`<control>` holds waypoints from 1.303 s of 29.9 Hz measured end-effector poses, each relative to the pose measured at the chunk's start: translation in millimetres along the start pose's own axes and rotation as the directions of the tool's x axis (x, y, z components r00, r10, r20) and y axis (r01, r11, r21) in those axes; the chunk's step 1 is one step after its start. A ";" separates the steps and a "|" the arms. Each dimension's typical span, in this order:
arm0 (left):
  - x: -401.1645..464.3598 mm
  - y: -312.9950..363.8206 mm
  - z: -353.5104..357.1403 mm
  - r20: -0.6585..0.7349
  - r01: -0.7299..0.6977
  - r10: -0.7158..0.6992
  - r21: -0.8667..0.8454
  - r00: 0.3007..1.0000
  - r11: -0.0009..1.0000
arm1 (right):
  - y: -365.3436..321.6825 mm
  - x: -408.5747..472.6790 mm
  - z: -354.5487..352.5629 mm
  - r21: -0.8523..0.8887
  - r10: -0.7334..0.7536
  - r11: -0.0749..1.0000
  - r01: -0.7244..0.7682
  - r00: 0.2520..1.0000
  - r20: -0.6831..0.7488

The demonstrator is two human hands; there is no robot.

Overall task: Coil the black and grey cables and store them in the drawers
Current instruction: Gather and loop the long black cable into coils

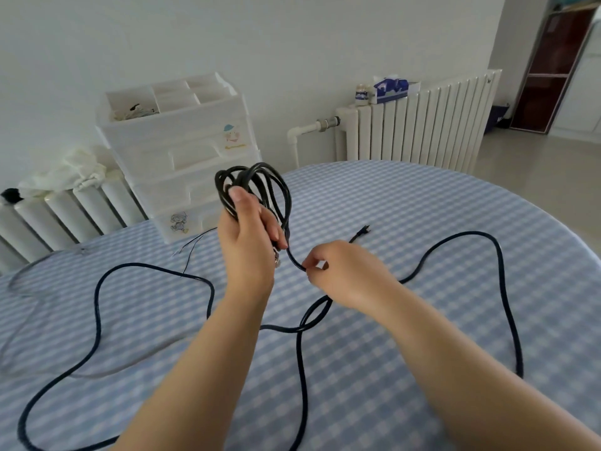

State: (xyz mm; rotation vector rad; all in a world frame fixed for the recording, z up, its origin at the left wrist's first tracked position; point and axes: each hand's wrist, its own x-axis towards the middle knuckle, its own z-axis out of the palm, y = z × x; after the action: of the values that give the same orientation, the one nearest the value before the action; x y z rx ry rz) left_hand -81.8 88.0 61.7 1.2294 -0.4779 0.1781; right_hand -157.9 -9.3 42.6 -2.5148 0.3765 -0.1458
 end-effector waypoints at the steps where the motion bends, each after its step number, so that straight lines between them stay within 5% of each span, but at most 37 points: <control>1: -1.7 -2.1 -0.2 0.049 -0.055 0.052 0.055 0.997 0.997 | -0.9 -0.6 -1.0 0.020 -0.017 1.000 0.017 1.000 0.002; 5: -9.9 -17.1 -2.5 0.244 -0.253 0.195 0.233 0.950 0.939 | -3.3 -2.8 -3.8 0.204 -0.081 0.977 0.063 0.993 0.081; 8: -9.7 -32.7 -8.0 0.358 -0.426 0.285 0.418 0.889 0.803 | -3.5 -5.5 -4.9 0.391 -0.143 0.919 0.049 0.966 0.217; 12: -6.9 -42.1 -14.7 0.437 -0.522 0.315 0.516 0.842 0.679 | 5.1 -2.9 -4.7 0.716 -0.179 0.679 -0.160 0.910 0.373; 15: -6.5 -46.8 -15.6 0.522 -0.587 0.311 0.527 0.794 0.614 | 11.0 -1.4 -7.2 0.767 -0.222 0.591 -0.249 0.864 0.451; 18: -5.9 -50.1 -15.9 0.564 -0.633 0.315 0.556 0.763 0.538 | 13.7 1.1 -9.1 0.738 -0.172 0.622 -0.260 0.874 0.454; 22: -5.7 -57.1 -17.3 0.583 -0.603 0.227 0.604 0.780 0.522 | 13.3 2.4 -10.1 0.620 -0.052 0.752 -0.225 0.917 0.396; 26: -4.7 -58.2 -19.4 0.553 -0.479 0.085 0.623 0.829 0.618 | 10.9 0.6 -7.0 0.639 0.002 0.749 -0.173 0.966 0.259; 39: 2.4 -42.7 -14.4 0.288 -0.051 -0.157 0.601 0.945 0.798 | 13.1 -1.8 -24.5 0.573 -0.137 0.818 0.057 0.986 0.097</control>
State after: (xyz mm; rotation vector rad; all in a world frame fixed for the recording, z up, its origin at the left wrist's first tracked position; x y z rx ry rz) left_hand -59.6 86.8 22.4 1.9218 -0.7036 0.0761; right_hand -167.3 -32.2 55.3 -1.9315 0.1183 -0.1080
